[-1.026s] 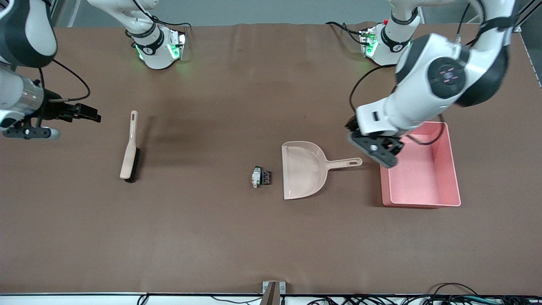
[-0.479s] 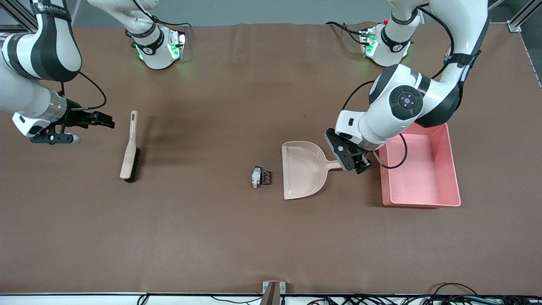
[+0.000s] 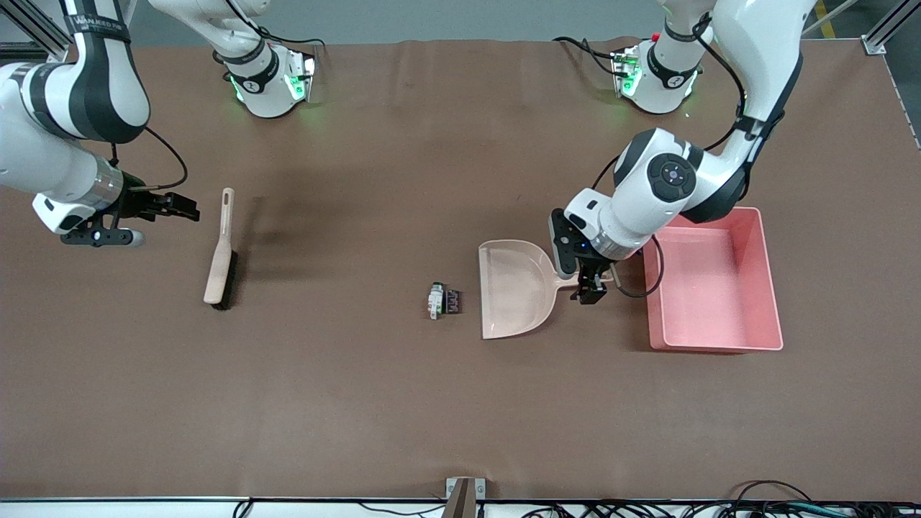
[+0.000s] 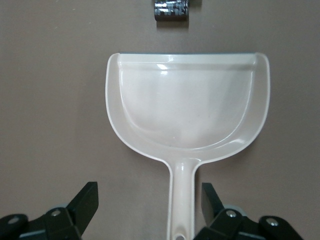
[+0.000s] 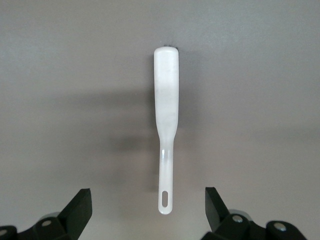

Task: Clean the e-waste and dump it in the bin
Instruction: 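Grasp the dustpan handle with the left gripper while the right gripper grasps the brush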

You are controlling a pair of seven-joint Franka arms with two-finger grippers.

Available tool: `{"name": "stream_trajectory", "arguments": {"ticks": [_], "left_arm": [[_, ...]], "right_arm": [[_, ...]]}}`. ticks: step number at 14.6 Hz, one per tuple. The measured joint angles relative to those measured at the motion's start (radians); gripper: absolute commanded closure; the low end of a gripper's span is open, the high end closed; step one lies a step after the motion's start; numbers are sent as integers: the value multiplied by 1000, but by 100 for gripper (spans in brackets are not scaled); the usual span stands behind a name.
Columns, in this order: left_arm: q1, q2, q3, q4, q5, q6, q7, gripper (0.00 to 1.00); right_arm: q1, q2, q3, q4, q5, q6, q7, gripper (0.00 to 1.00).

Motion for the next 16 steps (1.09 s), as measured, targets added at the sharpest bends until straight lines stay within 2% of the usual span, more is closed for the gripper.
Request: {"name": "stream_trajectory", "arguments": {"ticks": [6,13,16], "left_arm": [[6,84,0,-26,0,27,38,6],[7,95,0,-49,0,27,30,7],[5,110,1,-48,27,27,27,12]], "right_arm": [[0,0,1,-174,-3,156,-12,0],[0,11,2,-391,-4,467,-40,0],[0,20,2,-446,-4,562,-50,3]]}}
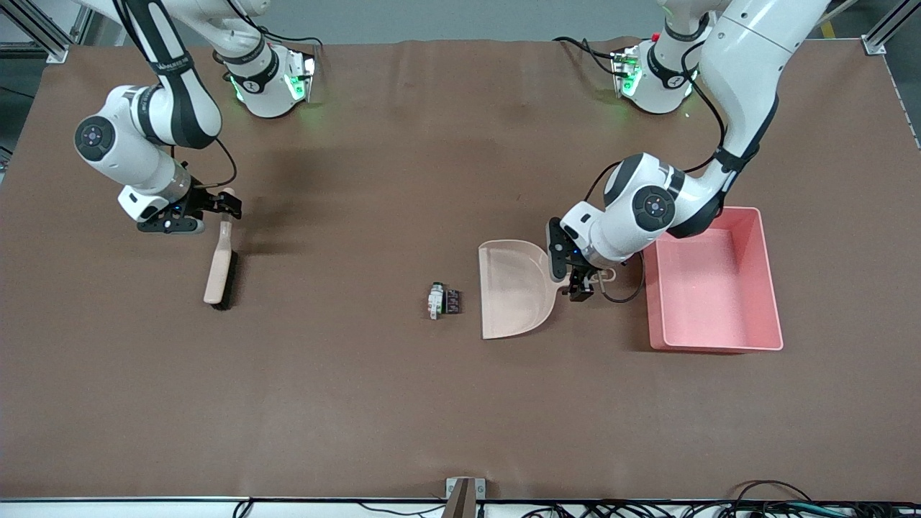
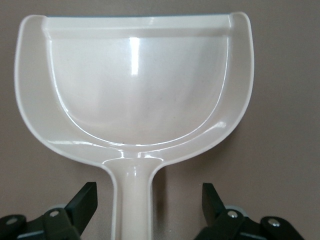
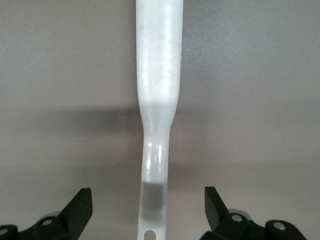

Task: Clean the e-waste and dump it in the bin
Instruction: 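Grasp the dustpan handle with the left gripper while the right gripper grasps the brush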

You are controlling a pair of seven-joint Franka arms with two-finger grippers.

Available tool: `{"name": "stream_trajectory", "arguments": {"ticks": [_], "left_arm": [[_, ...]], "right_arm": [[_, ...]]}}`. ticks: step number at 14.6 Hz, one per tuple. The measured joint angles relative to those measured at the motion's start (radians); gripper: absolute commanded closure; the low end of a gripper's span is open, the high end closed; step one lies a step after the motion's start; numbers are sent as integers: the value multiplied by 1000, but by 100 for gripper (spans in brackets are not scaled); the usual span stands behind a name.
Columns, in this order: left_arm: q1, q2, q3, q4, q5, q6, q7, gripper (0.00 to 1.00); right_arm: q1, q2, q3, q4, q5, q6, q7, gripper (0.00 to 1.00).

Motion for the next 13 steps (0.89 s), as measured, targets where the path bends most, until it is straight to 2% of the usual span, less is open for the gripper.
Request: {"name": "stream_trajectory", "arguments": {"ticks": [3,4,6,9,13], "left_arm": [[0,15,2,10,39,0,-17,14],[0,19,2,15,41,0,-23,15],[-3,24,2,20,43,0,-43,19],[-11,27,2,23,60,0,-61,31],[-14,46,2,42,147,0,-132,43]], "right_arm": [[0,8,0,-56,0,120,-11,4],[0,10,0,-76,0,156,-12,8],[0,12,1,-101,-1,194,-13,22],[0,12,1,-104,-1,200,-13,43],[0,12,1,-104,-1,200,-14,58]]}}
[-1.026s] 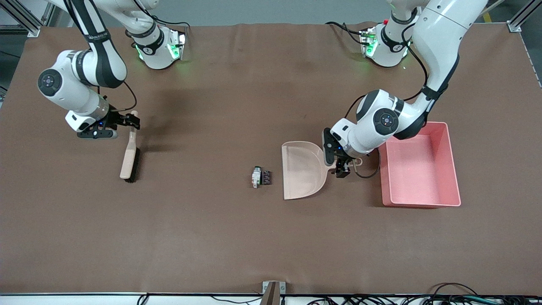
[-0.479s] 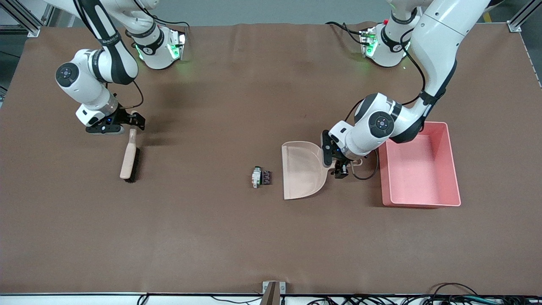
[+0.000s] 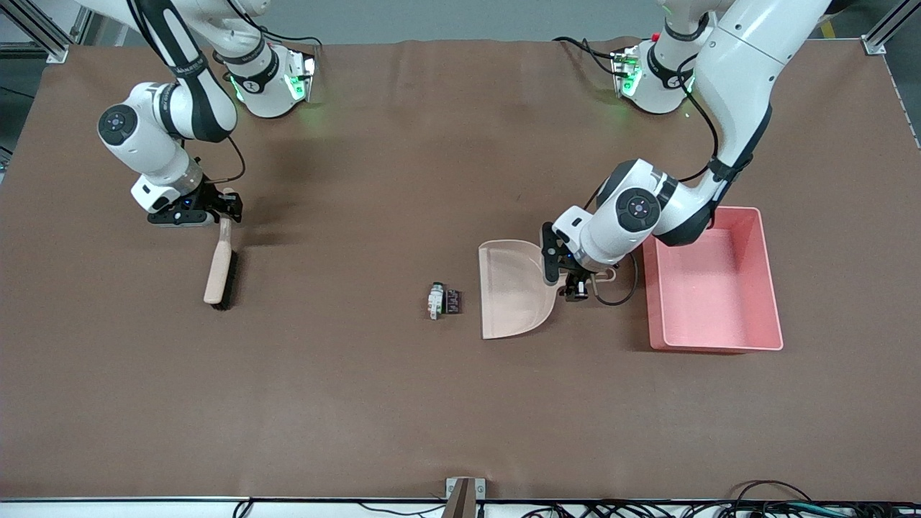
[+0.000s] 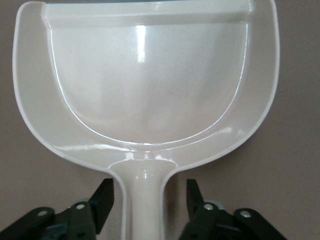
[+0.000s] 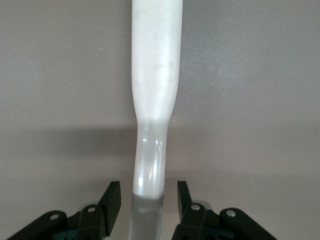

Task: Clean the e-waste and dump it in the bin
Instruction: 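Grasp the dustpan handle with the left gripper while the right gripper grasps the brush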

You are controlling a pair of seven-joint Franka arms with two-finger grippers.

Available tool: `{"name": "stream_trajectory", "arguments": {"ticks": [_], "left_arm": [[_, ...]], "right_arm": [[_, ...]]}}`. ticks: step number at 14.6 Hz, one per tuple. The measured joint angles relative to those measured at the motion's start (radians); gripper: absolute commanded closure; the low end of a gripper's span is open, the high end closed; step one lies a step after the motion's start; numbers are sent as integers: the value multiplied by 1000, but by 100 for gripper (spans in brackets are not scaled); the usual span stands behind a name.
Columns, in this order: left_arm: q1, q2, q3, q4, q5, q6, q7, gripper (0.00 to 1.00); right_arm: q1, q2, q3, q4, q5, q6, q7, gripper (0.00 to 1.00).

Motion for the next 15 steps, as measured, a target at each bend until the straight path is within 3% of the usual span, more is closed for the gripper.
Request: {"name": "stream_trajectory", "arguments": {"ticks": [3,6,10,15], "left_arm": [[0,17,0,18,10,0,-6,56],[-2,22,0,24,14,0,-6,71],[-6,23,0,33,55,-14,-8,83],[-24,23,-1,112,63,-171,-27,92]], "right_arm": [[0,7,0,0,0,14,0,72],[0,12,0,0,0,17,0,96],[0,13,0,0,0,18,-1,100],[0,16,0,1,12,20,21,100]]}}
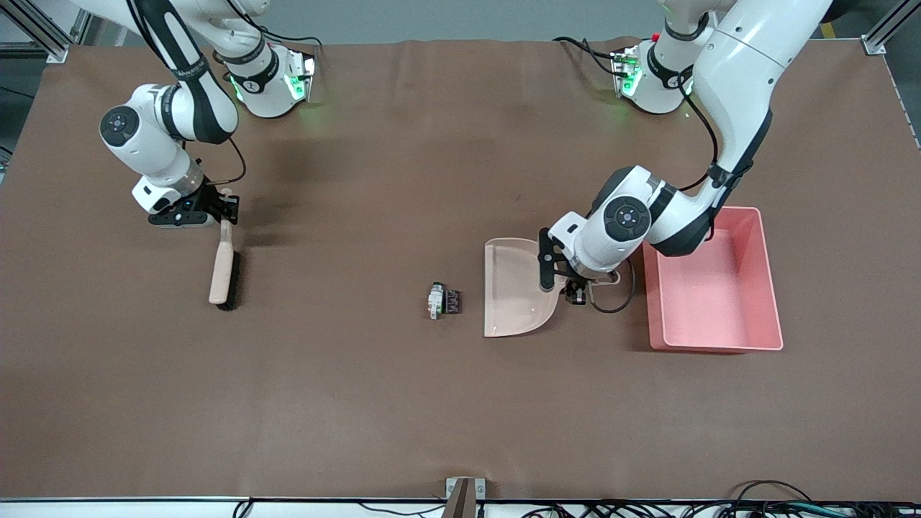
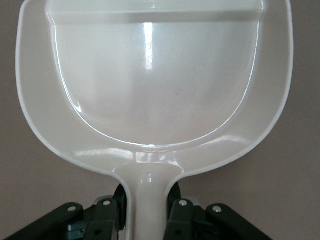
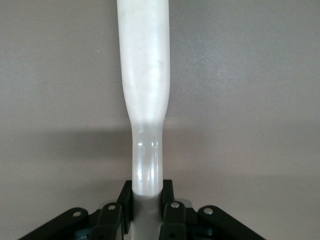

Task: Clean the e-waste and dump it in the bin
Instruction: 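Grasp the dustpan handle with the left gripper while the right gripper grasps the brush, then lift the brush with the right gripper and move it toward the e-waste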

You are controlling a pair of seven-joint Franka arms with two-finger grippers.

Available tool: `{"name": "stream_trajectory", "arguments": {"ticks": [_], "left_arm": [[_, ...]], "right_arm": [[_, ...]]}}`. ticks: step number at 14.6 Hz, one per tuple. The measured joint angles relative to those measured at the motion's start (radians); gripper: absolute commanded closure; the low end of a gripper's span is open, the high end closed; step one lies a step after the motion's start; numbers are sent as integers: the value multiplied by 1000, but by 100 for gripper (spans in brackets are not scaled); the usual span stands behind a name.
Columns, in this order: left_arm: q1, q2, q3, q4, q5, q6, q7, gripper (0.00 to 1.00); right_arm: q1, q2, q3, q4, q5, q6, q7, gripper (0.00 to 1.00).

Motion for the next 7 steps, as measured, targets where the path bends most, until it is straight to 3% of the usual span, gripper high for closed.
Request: {"name": "stream_trajectory", "arguments": {"ticks": [4,7], "left_arm": [[-11,1,0,16,57,-24,-68,96],[-21,2,-1,16,139,-26,-147,96]], "right_arm": [[15,0,5,5,7,-22,93,100],[66,0,12,20,65,-25,125,100]]}}
